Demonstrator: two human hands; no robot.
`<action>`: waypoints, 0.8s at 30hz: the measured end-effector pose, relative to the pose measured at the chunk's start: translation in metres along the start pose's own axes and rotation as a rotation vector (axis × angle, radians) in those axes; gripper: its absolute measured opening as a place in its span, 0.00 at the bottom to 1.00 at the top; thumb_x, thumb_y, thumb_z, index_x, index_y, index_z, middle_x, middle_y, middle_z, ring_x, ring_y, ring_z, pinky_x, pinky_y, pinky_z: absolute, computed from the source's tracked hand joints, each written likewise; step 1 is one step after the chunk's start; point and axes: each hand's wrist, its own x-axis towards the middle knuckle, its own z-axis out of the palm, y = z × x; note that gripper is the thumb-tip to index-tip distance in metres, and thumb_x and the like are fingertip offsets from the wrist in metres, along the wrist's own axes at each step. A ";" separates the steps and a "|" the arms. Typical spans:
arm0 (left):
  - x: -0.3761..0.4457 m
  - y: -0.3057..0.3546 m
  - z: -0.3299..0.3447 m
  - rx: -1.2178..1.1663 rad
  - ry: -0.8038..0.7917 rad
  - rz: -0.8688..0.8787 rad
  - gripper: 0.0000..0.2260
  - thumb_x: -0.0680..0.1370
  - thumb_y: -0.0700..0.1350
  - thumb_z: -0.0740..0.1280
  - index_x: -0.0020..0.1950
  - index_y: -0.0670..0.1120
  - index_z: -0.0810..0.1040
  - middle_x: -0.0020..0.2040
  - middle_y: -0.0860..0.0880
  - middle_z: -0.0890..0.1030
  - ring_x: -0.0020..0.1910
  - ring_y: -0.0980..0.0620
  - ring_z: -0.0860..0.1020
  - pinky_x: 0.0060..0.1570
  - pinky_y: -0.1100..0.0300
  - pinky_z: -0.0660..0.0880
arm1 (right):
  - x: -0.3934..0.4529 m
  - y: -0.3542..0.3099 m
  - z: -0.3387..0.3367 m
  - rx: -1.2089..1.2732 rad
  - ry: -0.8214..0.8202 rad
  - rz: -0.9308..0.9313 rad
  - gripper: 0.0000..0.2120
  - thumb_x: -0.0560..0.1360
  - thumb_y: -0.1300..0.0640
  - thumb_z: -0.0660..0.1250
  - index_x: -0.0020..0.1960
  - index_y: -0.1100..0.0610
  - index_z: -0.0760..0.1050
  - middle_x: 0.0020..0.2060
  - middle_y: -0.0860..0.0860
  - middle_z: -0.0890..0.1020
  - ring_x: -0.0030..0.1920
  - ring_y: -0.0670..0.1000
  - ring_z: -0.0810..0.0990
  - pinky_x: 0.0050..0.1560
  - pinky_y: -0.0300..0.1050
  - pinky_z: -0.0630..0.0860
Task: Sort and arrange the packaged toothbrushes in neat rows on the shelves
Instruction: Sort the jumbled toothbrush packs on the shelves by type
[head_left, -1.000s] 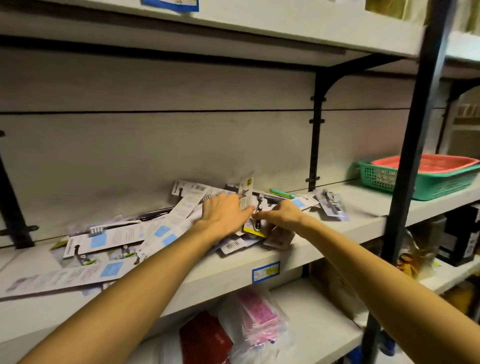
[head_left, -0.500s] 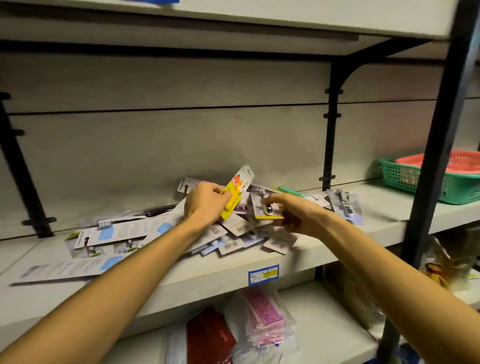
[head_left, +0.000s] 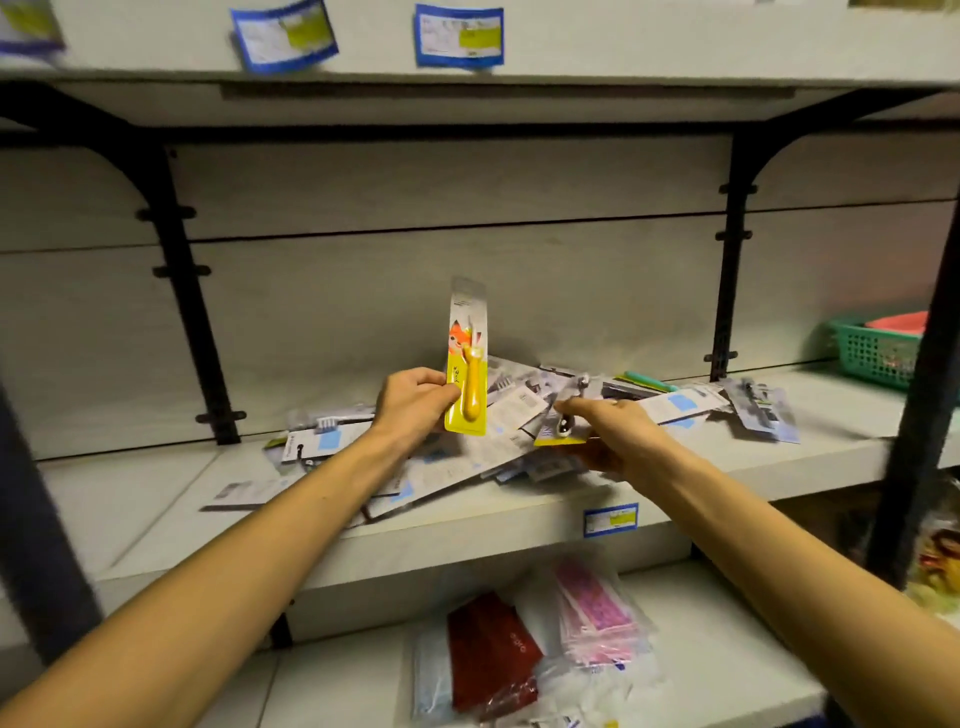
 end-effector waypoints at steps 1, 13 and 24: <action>-0.005 0.000 -0.011 0.004 0.005 0.000 0.06 0.76 0.36 0.68 0.51 0.39 0.82 0.39 0.40 0.82 0.33 0.48 0.79 0.34 0.58 0.79 | -0.004 0.001 0.007 0.028 0.054 -0.032 0.09 0.75 0.55 0.71 0.42 0.60 0.76 0.22 0.51 0.78 0.18 0.46 0.75 0.20 0.33 0.67; -0.112 -0.024 -0.199 0.096 0.140 0.338 0.04 0.78 0.37 0.69 0.52 0.41 0.77 0.47 0.42 0.85 0.45 0.46 0.84 0.46 0.51 0.81 | -0.110 0.005 0.164 -0.010 0.071 -0.626 0.13 0.75 0.61 0.71 0.53 0.50 0.70 0.47 0.50 0.83 0.44 0.48 0.85 0.40 0.38 0.81; -0.205 -0.083 -0.447 0.346 0.413 0.441 0.06 0.79 0.39 0.70 0.51 0.49 0.77 0.43 0.54 0.83 0.42 0.56 0.82 0.42 0.61 0.80 | -0.229 0.009 0.404 0.032 -0.379 -0.781 0.16 0.74 0.58 0.73 0.58 0.46 0.73 0.50 0.44 0.84 0.51 0.47 0.84 0.49 0.44 0.83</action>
